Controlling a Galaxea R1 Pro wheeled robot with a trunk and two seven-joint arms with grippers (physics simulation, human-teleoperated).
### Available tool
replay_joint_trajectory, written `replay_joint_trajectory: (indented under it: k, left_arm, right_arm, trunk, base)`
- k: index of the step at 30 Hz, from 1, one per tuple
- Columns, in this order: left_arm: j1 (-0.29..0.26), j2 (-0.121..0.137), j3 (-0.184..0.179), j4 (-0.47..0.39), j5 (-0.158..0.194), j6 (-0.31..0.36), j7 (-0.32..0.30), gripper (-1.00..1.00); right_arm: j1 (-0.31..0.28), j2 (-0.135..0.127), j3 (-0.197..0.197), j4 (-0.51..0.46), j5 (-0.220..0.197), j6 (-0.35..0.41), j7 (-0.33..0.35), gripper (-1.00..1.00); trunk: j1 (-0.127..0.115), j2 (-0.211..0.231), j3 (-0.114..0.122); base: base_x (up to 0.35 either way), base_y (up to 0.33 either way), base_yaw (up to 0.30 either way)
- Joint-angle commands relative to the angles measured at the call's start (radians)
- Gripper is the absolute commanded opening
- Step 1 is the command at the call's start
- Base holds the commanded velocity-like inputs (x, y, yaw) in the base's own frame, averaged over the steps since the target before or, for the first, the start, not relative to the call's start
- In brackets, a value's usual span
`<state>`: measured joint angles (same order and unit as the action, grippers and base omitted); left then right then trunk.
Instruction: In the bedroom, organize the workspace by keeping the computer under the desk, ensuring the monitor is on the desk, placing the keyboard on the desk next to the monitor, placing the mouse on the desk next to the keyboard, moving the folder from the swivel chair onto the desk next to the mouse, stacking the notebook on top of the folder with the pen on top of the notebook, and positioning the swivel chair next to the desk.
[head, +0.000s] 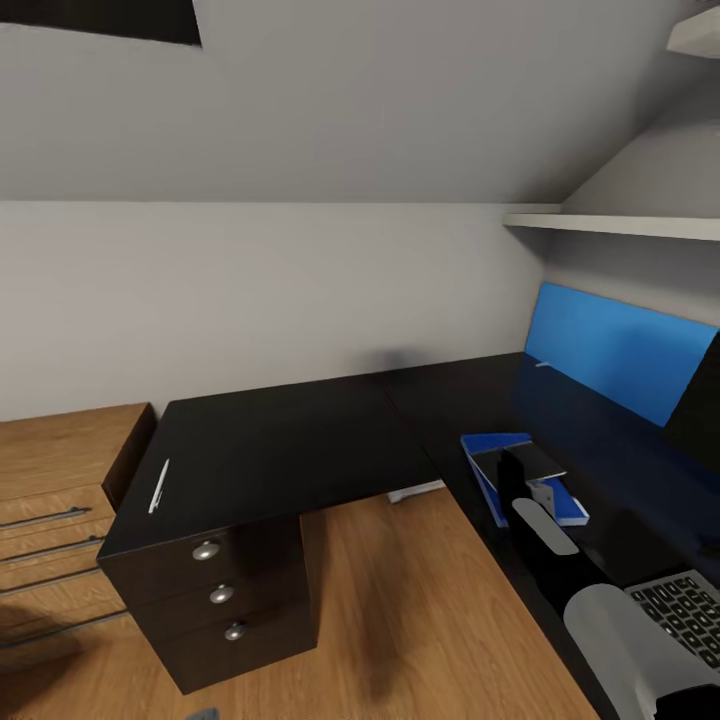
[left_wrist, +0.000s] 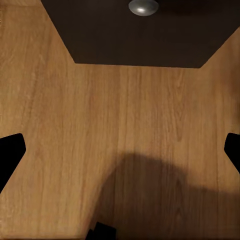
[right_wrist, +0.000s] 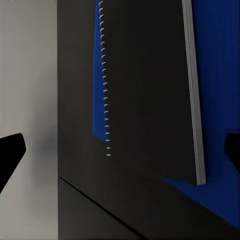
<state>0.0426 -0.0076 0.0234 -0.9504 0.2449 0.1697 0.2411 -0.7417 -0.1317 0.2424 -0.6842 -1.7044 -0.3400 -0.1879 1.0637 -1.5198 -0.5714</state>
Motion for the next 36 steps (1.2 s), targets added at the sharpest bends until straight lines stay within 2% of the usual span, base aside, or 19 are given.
replay_joint_trajectory:
  k: [1,11,36]
  left_arm:
    - [0.000,-0.001,0.001,-0.003,0.008,0.005,0.003,1.00]
    - [0.000,-0.001,0.001,-0.003,0.009,0.005,0.003,1.00]
    - [0.000,-0.002,0.001,-0.002,0.010,0.007,0.003,1.00]
  right_arm:
    - [-0.001,-0.002,0.008,-0.002,-0.008,-0.008,-0.004,1.00]
    - [-0.001,-0.002,0.008,-0.002,-0.008,-0.008,-0.004,1.00]
    - [-0.001,-0.002,0.008,-0.004,-0.008,-0.008,-0.004,1.00]
  trunk:
    - [0.000,-0.001,-0.001]
    - [0.000,-0.001,-0.001]
    - [-0.096,0.174,0.077]
  base:
    - [-0.045,0.000,0.000]
    - [-0.009,0.000,0.000]
    - [0.000,0.000,0.000]
